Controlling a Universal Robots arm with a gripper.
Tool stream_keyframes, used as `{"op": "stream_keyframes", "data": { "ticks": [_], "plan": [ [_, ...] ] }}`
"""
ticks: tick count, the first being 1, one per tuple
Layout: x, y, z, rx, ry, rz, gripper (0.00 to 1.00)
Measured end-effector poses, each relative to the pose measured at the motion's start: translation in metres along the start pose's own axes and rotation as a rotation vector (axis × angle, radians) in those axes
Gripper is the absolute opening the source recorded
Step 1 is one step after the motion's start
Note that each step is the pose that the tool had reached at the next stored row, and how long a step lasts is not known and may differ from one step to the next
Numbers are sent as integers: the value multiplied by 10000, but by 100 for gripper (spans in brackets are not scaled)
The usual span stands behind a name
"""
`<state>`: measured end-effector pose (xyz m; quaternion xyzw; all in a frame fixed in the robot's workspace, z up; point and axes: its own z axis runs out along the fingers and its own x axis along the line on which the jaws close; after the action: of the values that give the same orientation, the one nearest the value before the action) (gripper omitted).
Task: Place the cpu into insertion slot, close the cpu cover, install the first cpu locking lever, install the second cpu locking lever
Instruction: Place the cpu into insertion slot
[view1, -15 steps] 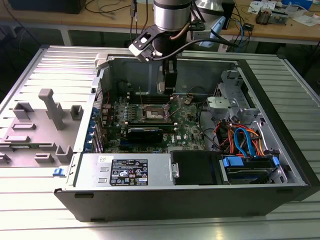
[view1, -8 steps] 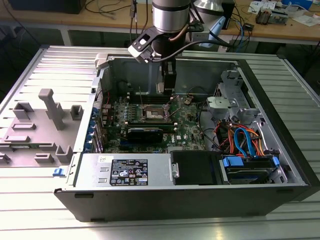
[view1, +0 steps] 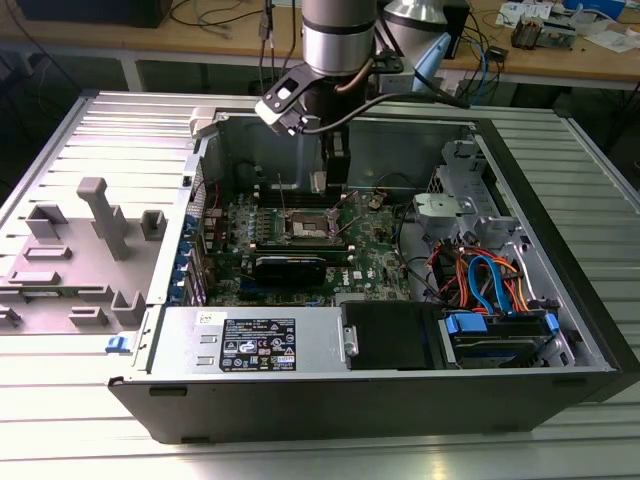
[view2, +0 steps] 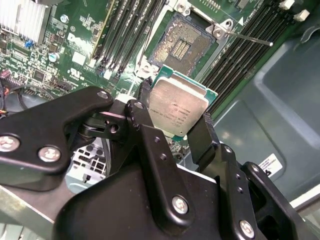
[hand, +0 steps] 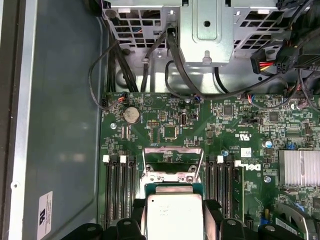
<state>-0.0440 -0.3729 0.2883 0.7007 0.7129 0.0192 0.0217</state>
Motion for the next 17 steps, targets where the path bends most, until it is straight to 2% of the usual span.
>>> {"op": "stream_keyframes", "data": {
  "ticks": [3,6,11,17],
  "plan": [
    [2,-50,18,-2,33,-1,55],
    [3,-59,42,-2,55,0,55],
    [3,-64,68,-2,56,0,55],
    [3,-64,69,-2,56,-1,55]
  ]
}}
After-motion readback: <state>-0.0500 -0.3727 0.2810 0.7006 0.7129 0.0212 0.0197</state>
